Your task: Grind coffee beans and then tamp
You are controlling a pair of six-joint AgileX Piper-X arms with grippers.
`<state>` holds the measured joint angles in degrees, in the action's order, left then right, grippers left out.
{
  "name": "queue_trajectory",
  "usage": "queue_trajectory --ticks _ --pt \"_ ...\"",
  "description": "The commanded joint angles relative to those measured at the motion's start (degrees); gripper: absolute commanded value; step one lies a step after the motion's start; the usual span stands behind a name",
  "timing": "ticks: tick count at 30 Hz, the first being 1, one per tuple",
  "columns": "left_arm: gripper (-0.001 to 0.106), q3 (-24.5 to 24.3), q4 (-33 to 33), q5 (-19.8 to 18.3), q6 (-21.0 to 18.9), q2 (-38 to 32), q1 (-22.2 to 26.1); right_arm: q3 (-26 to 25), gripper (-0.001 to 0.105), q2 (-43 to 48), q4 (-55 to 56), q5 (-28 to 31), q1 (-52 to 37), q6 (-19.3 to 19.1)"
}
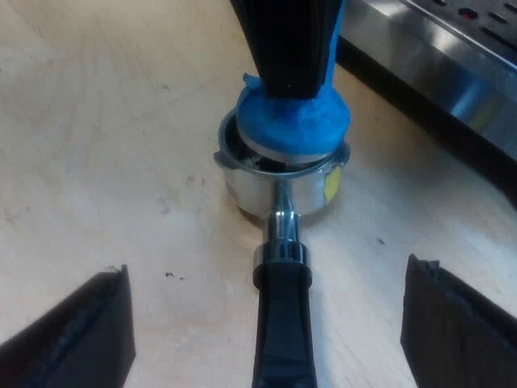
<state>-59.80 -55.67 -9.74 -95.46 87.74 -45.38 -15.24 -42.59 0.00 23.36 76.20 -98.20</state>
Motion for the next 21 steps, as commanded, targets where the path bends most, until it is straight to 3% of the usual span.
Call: queue_trajectory --ticks 1,7,21 --pt "0.000 -0.42 0.24 0.52 -0.58 0.06 -0.24 0.08 0.071 0.25 -0.67 0.36 0.04 -0.62" --pt "0.000 1.10 0.69 0.52 -0.58 0.06 -0.24 0.08 0.071 0.25 -0.67 0.36 0.04 -0.62" --pt "0.000 10.52 8.39 -0.58 -0.58 0.06 -0.24 0.08 0.071 0.25 -0.67 0.36 0.04 -0.62"
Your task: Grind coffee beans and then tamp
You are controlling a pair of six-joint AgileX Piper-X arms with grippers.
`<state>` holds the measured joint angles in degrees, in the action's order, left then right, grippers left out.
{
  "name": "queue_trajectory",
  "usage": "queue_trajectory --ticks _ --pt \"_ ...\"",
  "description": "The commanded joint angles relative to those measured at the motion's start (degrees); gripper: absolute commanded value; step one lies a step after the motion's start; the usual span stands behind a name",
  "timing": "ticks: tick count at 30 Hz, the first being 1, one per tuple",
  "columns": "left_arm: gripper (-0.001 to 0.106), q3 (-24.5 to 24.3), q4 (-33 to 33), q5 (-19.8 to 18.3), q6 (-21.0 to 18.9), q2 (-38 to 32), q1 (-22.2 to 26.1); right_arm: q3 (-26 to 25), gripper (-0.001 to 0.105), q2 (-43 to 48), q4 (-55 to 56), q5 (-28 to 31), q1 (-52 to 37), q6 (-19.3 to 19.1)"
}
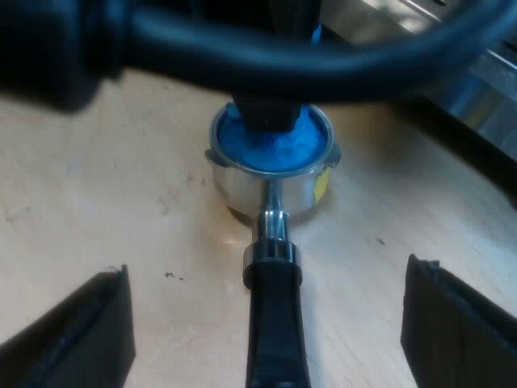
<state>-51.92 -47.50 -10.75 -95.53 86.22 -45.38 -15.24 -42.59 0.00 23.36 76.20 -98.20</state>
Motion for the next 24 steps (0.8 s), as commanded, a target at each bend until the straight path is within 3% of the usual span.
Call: queue_trajectory --ticks 1,12,19,24 --pt "0.000 3.33 0.36 0.44 -0.51 1.58 -0.24 0.08 0.071 0.25 -0.67 0.36 0.04 -0.62" --pt "0.000 13.38 3.59 0.68 -0.51 1.58 -0.24 0.08 0.071 0.25 -0.67 0.36 0.04 -0.62" --pt "0.000 12.77 2.97 0.68 -0.51 1.47 -0.24 0.08 0.071 0.25 -0.67 0.36 0.04 -0.62" --pt "0.000 7.44 1.05 0.68 -0.51 0.35 -0.24 0.08 0.071 0.25 -0.67 0.36 0.04 -0.62"
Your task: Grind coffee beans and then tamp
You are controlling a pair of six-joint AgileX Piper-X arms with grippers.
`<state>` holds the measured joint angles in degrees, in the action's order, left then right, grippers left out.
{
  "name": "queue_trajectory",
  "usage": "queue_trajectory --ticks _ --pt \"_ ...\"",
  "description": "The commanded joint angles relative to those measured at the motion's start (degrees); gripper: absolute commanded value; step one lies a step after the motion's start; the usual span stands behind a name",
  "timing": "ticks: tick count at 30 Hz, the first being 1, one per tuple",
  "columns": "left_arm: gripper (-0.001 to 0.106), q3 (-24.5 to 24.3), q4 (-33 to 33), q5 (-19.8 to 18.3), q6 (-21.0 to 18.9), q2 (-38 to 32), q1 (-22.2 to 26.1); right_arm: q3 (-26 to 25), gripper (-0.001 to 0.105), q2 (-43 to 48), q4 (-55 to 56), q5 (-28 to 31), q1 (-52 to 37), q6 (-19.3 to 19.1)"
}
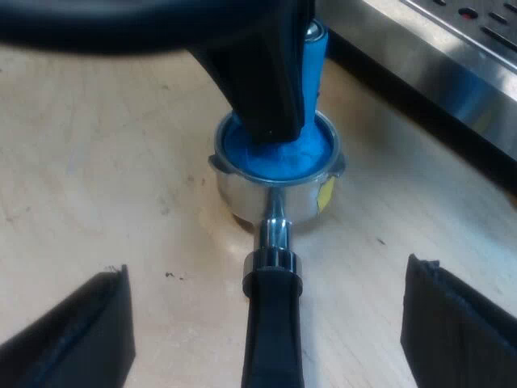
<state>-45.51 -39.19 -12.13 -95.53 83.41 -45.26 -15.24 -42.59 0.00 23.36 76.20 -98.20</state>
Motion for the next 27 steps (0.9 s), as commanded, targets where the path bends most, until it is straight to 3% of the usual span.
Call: queue_trajectory --ticks 1,9,17,19,24,27 --pt "0.000 0.24 -7.55 2.07 -0.51 2.95 -0.36 0.08 0.071 0.25 -0.67 0.36 0.04 -0.62" --pt "0.000 -8.66 -11.99 2.07 -0.51 -4.38 -0.36 0.08 0.071 0.25 -0.67 0.36 0.04 -0.62" --pt "0.000 -13.56 -15.61 2.63 -0.51 -12.80 0.16 0.08 0.071 0.25 -1.09 0.36 0.04 -0.62" --pt "0.000 -13.63 -17.18 3.06 -0.51 -14.81 1.36 0.08 0.071 0.25 -1.28 0.36 0.04 -0.62" --pt "0.000 -13.32 -23.46 3.06 0.84 -19.50 9.60 0.08 0.071 0.25 -1.32 0.36 0.04 -0.62" --pt "0.000 -10.45 -24.12 2.94 1.66 -22.43 14.27 0.08 0.071 0.25 -1.32 0.36 0.04 -0.62"
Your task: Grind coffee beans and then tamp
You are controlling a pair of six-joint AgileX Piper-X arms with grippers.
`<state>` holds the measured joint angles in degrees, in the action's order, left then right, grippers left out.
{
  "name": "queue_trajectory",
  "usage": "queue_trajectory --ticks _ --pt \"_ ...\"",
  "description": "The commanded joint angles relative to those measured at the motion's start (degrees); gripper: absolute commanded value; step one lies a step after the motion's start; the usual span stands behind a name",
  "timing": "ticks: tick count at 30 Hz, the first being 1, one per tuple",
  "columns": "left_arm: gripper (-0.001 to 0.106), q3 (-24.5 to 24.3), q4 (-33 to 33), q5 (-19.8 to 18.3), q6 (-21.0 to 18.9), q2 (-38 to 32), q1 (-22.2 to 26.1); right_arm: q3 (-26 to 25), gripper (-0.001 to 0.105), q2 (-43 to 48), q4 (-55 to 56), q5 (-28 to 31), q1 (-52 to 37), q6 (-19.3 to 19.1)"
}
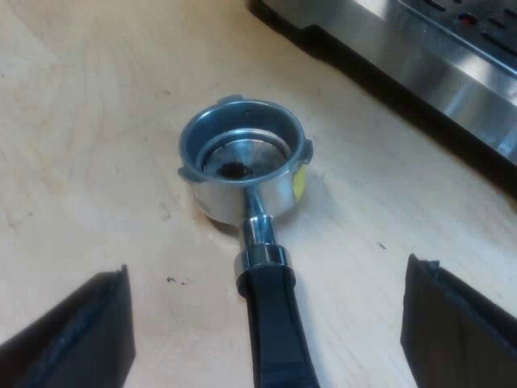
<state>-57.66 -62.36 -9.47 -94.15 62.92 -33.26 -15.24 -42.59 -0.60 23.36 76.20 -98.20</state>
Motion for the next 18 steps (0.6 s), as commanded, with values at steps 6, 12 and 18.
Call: queue_trajectory --ticks 6,12,18 --pt "0.000 10.20 1.51 0.40 0.28 -5.33 9.12 0.08 0.071 0.25 -0.72 0.36 0.04 -0.62" --pt "0.000 17.82 7.92 0.27 0.15 -4.29 17.11 0.08 0.071 0.25 -0.72 0.36 0.04 -0.62" --pt "0.000 23.49 12.48 -0.72 0.15 -1.74 21.77 0.08 0.071 0.25 -0.72 0.36 0.04 -0.62"
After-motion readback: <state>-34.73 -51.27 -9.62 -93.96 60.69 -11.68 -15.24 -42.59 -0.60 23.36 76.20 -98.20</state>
